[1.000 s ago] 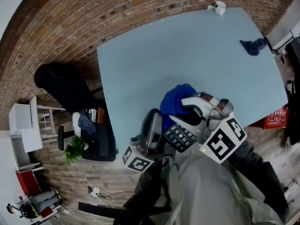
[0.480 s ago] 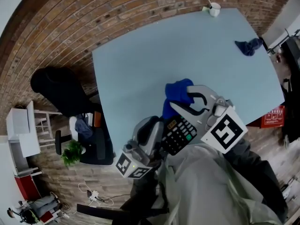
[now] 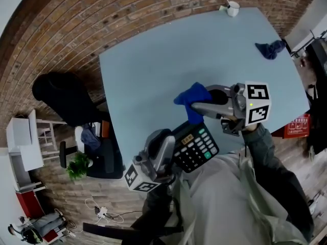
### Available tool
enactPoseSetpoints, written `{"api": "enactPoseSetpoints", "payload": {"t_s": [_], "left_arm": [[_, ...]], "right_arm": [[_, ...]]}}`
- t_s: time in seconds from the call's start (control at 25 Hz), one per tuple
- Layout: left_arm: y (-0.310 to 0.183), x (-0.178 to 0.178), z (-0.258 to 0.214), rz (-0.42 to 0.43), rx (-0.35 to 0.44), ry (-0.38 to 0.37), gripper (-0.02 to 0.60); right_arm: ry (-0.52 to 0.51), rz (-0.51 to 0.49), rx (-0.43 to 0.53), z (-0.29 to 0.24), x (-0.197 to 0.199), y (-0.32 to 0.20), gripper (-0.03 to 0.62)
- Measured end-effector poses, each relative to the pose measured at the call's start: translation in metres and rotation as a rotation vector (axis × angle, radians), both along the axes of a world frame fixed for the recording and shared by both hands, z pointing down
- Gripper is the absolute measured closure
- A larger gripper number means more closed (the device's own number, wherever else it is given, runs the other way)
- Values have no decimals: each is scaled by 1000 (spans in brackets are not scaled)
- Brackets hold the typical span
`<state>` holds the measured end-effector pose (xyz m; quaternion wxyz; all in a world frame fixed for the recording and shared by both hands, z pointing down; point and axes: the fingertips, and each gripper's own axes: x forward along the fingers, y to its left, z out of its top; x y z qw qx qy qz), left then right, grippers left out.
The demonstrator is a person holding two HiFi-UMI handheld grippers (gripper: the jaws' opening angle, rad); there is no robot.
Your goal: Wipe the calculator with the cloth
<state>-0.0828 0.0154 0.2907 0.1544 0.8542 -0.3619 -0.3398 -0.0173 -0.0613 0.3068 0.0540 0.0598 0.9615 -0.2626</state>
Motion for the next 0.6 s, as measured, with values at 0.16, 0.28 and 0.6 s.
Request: {"api": "enactPoseSetpoints", "payload": {"t_s": [0.16,0.28,0.6], "left_arm": [[-2,-28,3,61,15,397,535],[-11,-43,9,105,-11,737,535],[-18,-46,17,204,-31,1036,535]], "right_arm": [[-520,-182,-259,-6,28,22,539],[-805,-314,-386,-20,44,54,539],[-708,-365,-286,-25,17,102,539]]}}
